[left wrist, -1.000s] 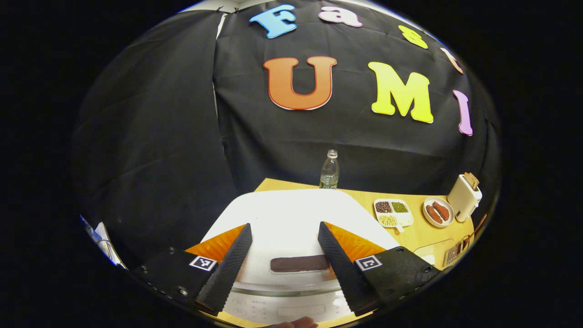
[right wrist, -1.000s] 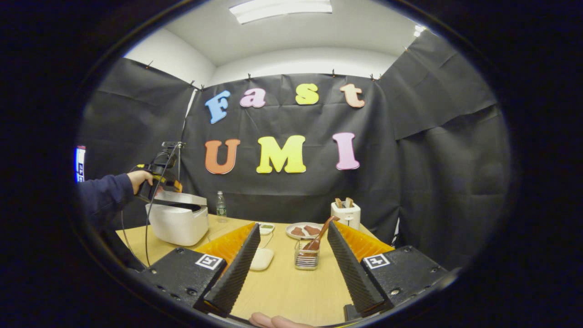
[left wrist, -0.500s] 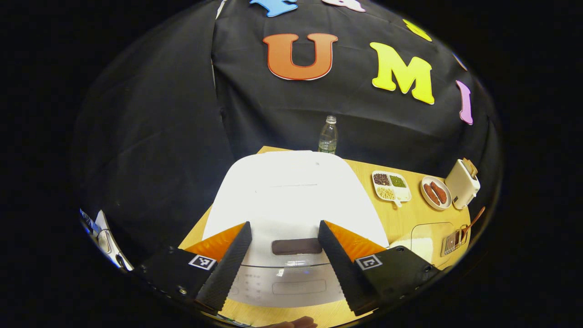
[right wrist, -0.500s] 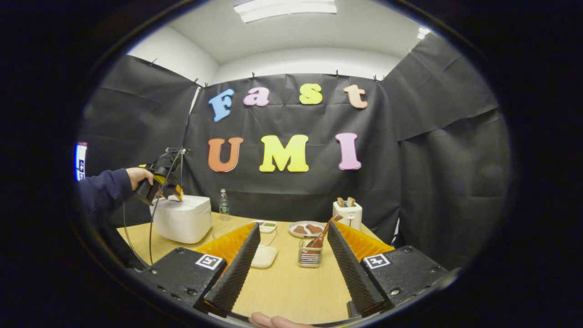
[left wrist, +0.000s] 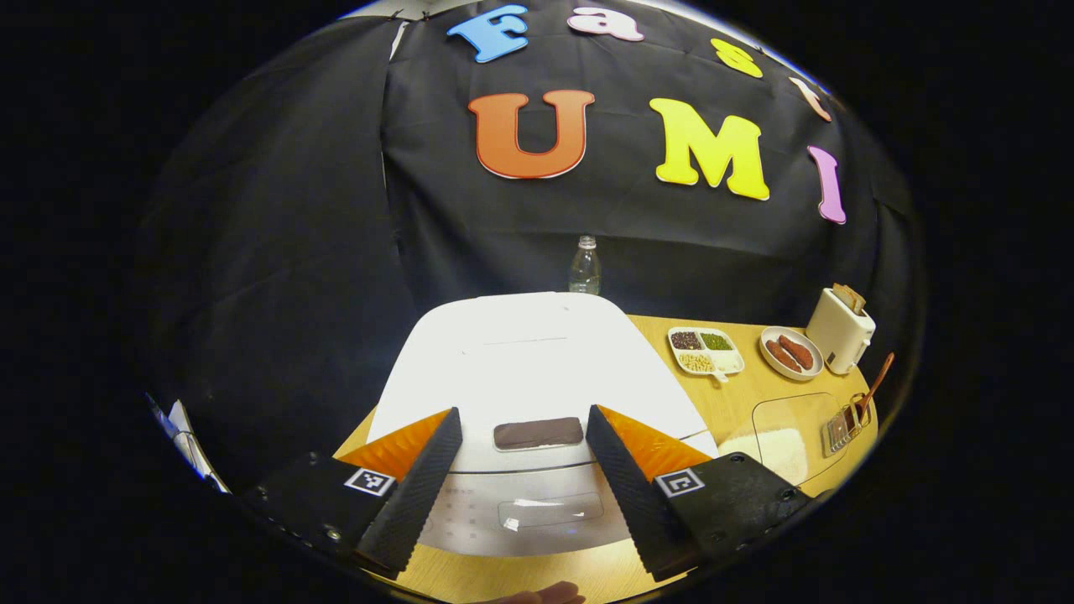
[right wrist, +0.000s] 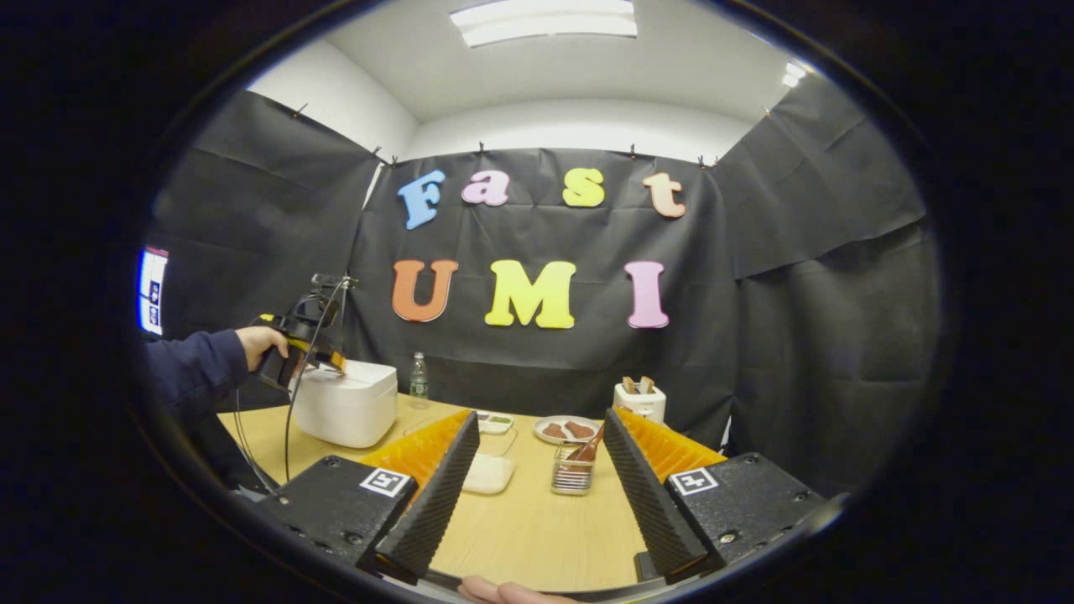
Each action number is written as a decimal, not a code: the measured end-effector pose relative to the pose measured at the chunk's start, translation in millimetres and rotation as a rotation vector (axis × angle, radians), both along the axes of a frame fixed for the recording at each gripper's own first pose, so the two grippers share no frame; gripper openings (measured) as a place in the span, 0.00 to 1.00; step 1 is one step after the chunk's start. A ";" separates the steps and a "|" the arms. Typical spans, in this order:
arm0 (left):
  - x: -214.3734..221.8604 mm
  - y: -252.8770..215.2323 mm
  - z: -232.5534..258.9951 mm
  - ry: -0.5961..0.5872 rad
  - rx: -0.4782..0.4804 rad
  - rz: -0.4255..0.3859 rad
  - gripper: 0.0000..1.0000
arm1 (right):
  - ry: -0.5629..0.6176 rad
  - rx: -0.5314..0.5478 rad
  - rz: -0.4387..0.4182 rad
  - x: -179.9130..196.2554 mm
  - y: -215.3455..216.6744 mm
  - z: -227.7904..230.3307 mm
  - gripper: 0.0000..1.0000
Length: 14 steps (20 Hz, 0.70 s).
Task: Close the left gripper, press the button to open the rice cooker; take a wooden spoon from the chopstick holder with the right hand, scoop a spoonful of rice and pour it into the rice cooker, then put the wooden spoon back into the chopstick holder.
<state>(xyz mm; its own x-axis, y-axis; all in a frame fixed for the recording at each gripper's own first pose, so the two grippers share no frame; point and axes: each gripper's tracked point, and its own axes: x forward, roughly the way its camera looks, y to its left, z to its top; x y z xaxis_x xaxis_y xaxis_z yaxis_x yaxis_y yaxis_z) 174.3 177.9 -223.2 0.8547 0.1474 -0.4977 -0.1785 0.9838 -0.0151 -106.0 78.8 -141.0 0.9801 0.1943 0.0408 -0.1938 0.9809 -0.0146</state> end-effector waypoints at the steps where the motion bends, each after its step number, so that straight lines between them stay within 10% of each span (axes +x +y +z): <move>1: 0.0 0.9 0.2 -0.011 0.003 0.000 0.97 | 0.001 0.002 -0.002 -0.2 0.6 0.5 0.97; 14: -7.7 -0.6 8.3 -0.227 0.055 0.001 0.96 | 0.035 0.037 0.006 10.7 1.9 -13.3 0.95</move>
<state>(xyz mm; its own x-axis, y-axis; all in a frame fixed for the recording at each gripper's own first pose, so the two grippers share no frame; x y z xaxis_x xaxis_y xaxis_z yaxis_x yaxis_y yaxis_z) 166.6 177.3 -214.9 0.9436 0.1704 -0.2838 -0.1780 0.9840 -0.0010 -95.3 80.7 -154.3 0.9798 0.1996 0.0134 -0.1999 0.9794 0.0281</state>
